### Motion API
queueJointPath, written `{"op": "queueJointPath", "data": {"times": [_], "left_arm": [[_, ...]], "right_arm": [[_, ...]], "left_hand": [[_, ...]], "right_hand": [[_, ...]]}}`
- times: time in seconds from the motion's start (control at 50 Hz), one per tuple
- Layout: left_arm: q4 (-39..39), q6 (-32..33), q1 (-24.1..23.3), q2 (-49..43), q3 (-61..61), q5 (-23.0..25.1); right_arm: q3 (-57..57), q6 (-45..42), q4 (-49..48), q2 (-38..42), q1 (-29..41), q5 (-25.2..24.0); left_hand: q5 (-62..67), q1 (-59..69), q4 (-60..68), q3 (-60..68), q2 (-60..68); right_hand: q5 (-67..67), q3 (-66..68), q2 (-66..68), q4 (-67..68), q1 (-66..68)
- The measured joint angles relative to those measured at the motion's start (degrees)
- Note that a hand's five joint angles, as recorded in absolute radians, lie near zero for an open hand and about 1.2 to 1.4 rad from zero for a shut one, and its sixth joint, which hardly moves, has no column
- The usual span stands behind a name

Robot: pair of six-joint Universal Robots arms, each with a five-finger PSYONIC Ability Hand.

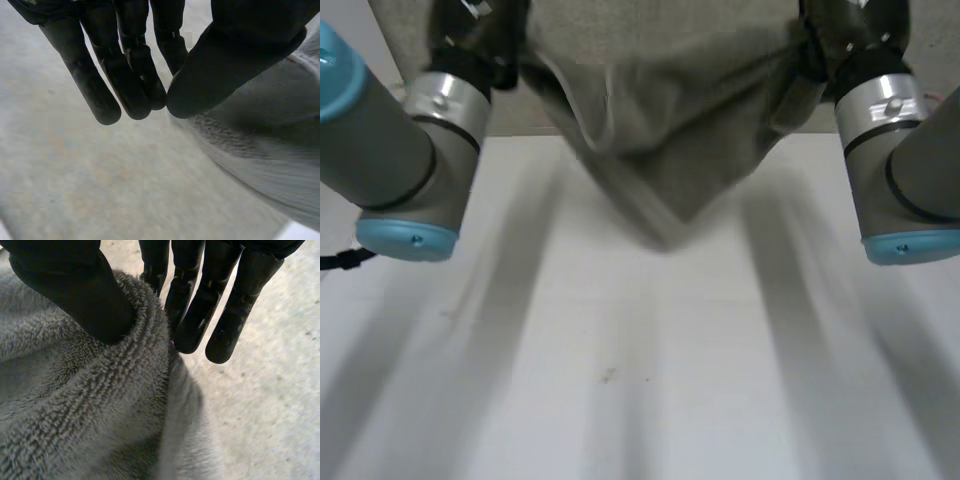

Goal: Fold the towel.

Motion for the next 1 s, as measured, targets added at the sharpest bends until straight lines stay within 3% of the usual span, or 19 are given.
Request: {"op": "queueJointPath", "data": {"times": [0.12,0.26,0.38,0.52,0.58,0.68,0.84,0.88,0.96,0.98,1.0], "left_arm": [[2.4,-4.0,0.0,5.1,-10.0,-1.2],[2.3,-4.0,0.1,6.1,-23.8,0.9],[2.1,-3.6,1.1,3.4,-34.5,1.5],[1.2,-3.4,2.4,2.7,-38.6,1.4],[0.6,-3.5,2.6,4.0,-39.4,1.4],[-1.0,-3.7,2.3,8.0,-40.8,1.6],[-1.7,-3.8,1.6,12.3,-42.5,1.7],[-1.7,-3.8,1.3,13.4,-43.1,1.7],[-1.7,-3.8,1.0,14.3,-43.3,1.7],[-1.7,-3.8,0.8,14.7,-43.3,1.7],[-1.7,-3.8,0.8,14.7,-43.3,1.7]], "right_arm": [[0.9,-0.7,5.2,-0.8,-0.2,-0.6],[5.1,-6.6,22.8,0.4,-0.1,-5.7],[13.7,-20.4,40.6,1.3,-1.9,-9.3],[20.8,-31.8,52.4,-0.7,-5.4,-9.3],[22.4,-34.6,56.3,-3.6,-7.0,-9.4],[22.0,-35.4,58.8,-9.5,-9.2,-10.3],[15.8,-26.9,50.8,-12.7,-8.4,-13.2],[12.0,-21.5,47.1,-10.3,-6.4,-15.2],[10.6,-20.1,46.2,-8.8,-5.4,-16.1],[5.6,-17.4,44.9,-2.8,-0.5,-19.7],[5.6,-17.4,44.9,-2.8,-0.5,-19.7]], "left_hand": [[0.1,0.1,0.0,0.0,0.0],[0.1,0.3,0.0,0.0,0.0],[0.1,0.3,0.0,0.0,0.0],[0.2,0.6,0.0,0.0,0.0],[0.2,0.6,0.0,0.0,0.0],[0.2,0.6,0.0,0.0,0.0],[0.2,0.6,0.0,0.0,0.0],[0.2,0.6,0.0,0.0,0.0],[0.2,0.6,0.0,0.0,0.0],[0.2,0.6,0.0,0.0,0.0],[0.2,0.6,0.0,0.0,0.0]], "right_hand": [[0.0,0.0,0.0,0.0,0.0],[0.0,0.0,0.0,0.0,0.0],[0.0,0.0,0.0,0.0,0.0],[0.0,-0.1,-0.1,-0.1,0.0],[-10.4,-12.7,-13.3,-13.0,-8.3],[-40.0,-42.4,-41.7,-42.9,-30.9],[-41.9,-43.7,-42.6,-44.6,-32.0],[-41.9,-43.7,-42.6,-44.6,-32.0],[-41.9,-43.7,-42.6,-44.6,-32.0],[-41.6,-43.6,-42.6,-44.5,-32.0],[-41.6,-43.6,-42.6,-44.5,-32.0]]}}
